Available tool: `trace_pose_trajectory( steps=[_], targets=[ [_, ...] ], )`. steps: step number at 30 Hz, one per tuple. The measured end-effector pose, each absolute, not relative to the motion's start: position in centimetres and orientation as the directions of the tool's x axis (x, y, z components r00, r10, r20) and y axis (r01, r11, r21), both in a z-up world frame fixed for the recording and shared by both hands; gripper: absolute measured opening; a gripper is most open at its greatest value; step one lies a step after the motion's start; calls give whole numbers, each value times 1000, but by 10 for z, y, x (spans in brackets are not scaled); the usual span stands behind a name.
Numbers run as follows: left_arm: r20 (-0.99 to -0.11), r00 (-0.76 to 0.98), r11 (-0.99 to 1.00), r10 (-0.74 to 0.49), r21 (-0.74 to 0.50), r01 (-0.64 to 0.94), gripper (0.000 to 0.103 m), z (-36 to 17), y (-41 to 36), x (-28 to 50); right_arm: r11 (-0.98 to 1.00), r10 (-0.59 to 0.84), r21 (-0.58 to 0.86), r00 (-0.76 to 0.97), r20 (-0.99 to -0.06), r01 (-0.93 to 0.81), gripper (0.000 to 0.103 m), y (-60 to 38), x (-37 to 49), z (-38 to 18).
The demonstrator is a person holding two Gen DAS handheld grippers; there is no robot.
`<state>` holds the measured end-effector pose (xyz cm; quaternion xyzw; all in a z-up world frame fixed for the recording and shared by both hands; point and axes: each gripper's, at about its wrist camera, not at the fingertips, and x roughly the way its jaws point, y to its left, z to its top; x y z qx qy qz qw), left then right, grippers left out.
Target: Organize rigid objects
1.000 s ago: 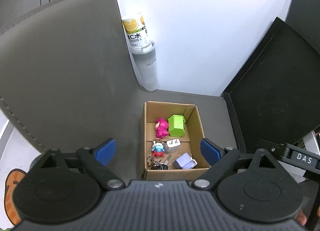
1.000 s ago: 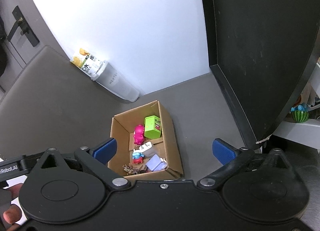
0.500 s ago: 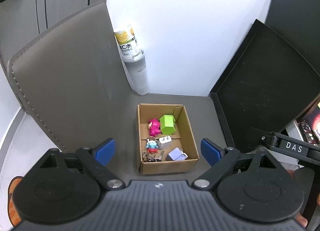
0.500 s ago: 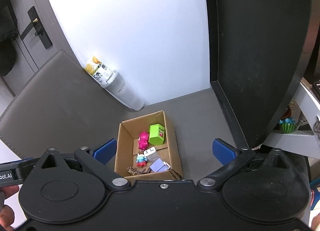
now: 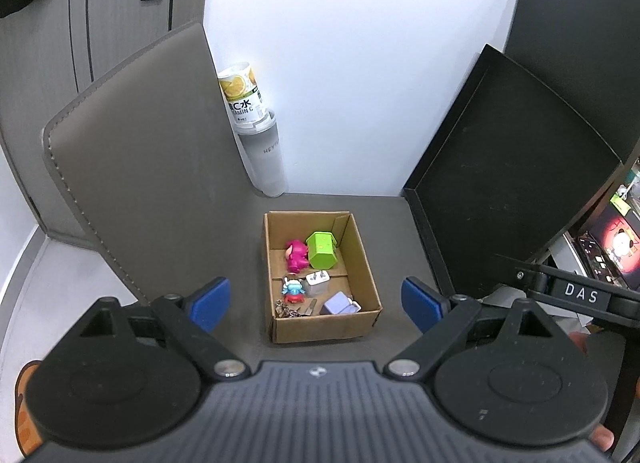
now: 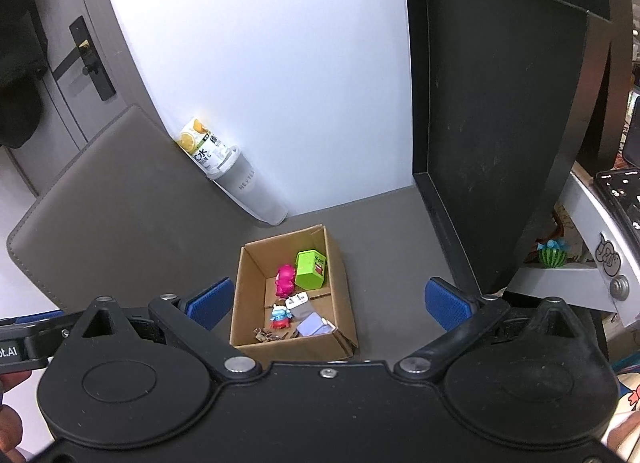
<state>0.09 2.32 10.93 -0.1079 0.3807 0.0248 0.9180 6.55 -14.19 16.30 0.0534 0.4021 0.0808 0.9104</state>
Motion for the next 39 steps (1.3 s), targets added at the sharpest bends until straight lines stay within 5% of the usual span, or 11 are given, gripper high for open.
trace_pose_trajectory(
  steps=[39],
  targets=[
    [-737, 673, 980, -57, -171, -105, 92, 91, 12, 1, 984, 180, 141, 619, -765, -111, 103, -145, 57, 156]
  ],
)
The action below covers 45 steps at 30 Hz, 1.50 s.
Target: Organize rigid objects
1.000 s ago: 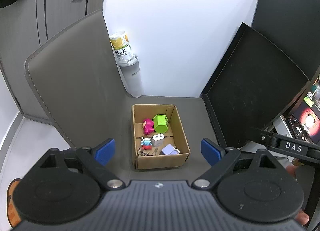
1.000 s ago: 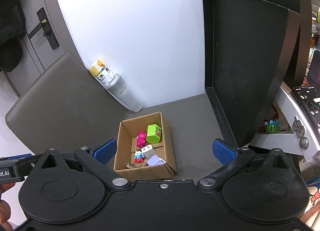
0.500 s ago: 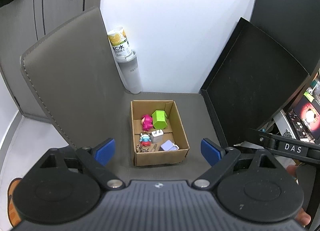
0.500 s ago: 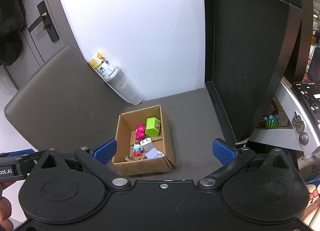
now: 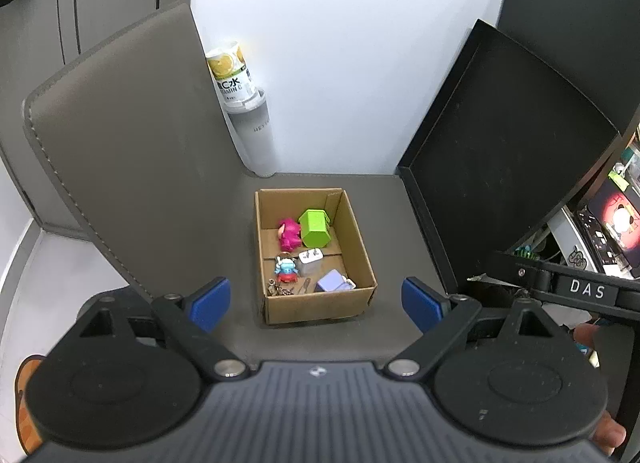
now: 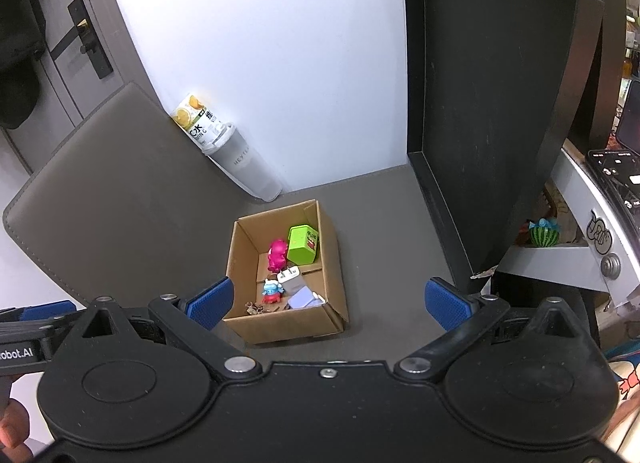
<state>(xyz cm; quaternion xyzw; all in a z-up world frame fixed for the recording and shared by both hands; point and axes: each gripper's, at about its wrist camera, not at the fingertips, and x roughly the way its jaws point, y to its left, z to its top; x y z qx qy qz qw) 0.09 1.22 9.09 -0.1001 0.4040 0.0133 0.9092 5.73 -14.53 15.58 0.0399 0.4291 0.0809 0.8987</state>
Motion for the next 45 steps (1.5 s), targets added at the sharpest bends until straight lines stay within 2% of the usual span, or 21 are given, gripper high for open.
trace_pose_trajectory(
  steps=[45],
  targets=[
    [-751, 657, 982, -65, -164, -89, 92, 88, 6, 2, 986, 169, 125, 591, -789, -115, 103, -141, 59, 150]
  ],
)
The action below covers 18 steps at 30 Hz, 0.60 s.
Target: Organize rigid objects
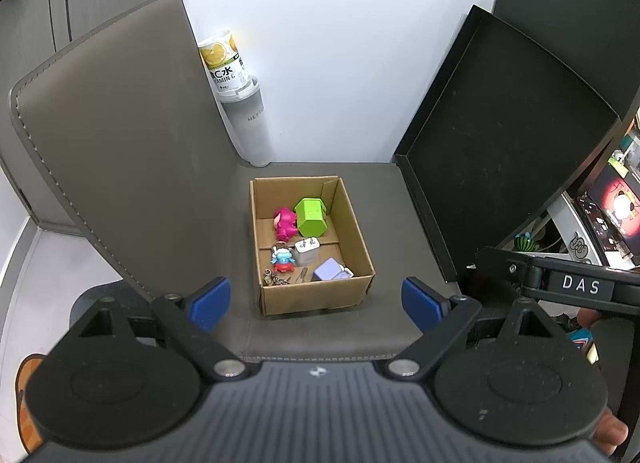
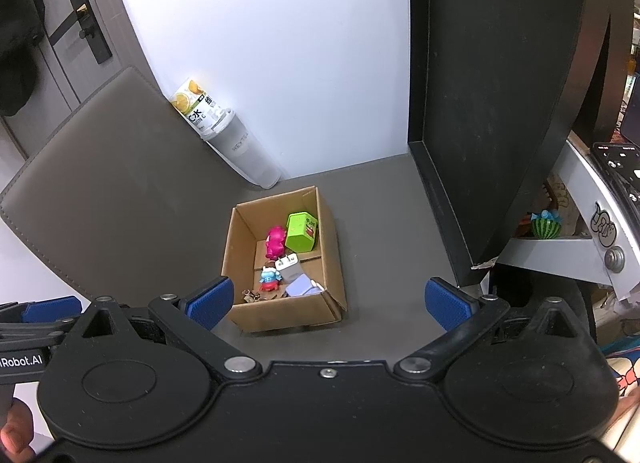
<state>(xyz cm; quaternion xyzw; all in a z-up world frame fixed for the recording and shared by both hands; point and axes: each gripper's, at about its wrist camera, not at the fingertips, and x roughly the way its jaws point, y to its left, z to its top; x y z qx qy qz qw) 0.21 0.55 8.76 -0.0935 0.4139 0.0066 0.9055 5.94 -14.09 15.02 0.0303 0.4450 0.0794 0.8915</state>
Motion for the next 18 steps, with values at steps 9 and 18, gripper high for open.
trace_pose_trajectory(
  steps=[9, 18],
  targets=[
    [-751, 657, 982, -62, -162, -92, 92, 87, 6, 2, 987, 162, 117, 587, -793, -114, 103, -140, 61, 152],
    [-752, 656, 983, -62, -161, -91, 92, 87, 7, 3, 987, 158, 109, 586, -795, -119, 103, -139, 60, 153]
  ],
)
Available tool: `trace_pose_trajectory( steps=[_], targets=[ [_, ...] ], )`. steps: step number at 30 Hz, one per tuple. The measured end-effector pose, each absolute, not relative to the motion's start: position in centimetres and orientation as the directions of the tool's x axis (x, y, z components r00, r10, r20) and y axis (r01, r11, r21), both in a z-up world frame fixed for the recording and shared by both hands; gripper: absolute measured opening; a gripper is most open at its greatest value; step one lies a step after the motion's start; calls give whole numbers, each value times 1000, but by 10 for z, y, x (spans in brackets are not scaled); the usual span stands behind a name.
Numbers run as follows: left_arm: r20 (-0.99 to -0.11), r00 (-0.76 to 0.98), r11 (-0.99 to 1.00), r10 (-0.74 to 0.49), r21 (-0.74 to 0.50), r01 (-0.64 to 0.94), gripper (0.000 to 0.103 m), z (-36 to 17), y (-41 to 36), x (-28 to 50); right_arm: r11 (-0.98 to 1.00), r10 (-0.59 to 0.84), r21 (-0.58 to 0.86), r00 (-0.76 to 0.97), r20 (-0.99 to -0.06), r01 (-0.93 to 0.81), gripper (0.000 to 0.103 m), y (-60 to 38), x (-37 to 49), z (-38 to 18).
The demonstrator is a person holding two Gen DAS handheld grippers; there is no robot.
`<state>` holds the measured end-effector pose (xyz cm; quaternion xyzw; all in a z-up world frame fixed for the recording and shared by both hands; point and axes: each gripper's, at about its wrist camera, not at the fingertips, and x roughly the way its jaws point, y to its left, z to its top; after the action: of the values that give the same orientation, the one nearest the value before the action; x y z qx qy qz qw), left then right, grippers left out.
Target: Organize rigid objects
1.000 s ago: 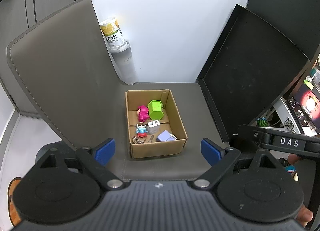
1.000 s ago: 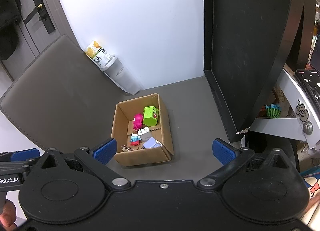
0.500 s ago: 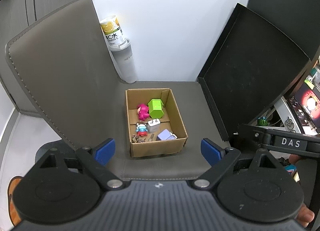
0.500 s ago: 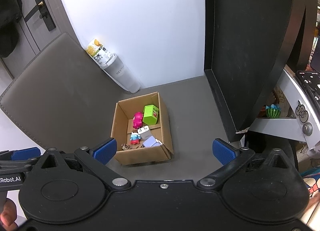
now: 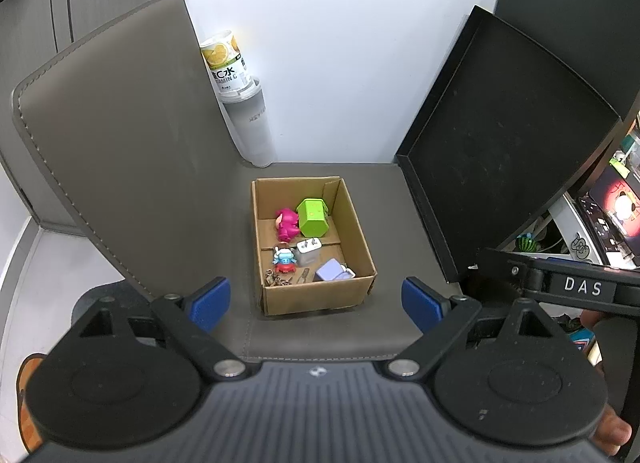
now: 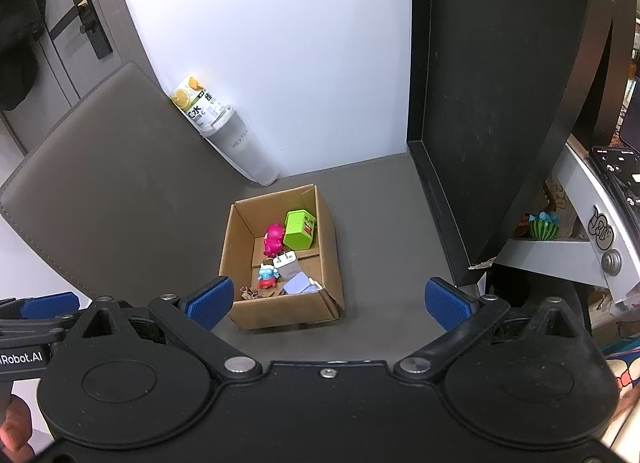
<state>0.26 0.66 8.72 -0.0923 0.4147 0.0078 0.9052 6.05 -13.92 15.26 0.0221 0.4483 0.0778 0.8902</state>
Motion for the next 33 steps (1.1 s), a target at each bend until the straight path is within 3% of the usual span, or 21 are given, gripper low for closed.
trace_pose_trajectory(
  steps=[33],
  targets=[
    [-756, 653, 979, -48, -166, -121, 92, 82, 15, 2, 988, 147, 93, 573, -806, -122, 103, -136, 61, 149]
  ],
)
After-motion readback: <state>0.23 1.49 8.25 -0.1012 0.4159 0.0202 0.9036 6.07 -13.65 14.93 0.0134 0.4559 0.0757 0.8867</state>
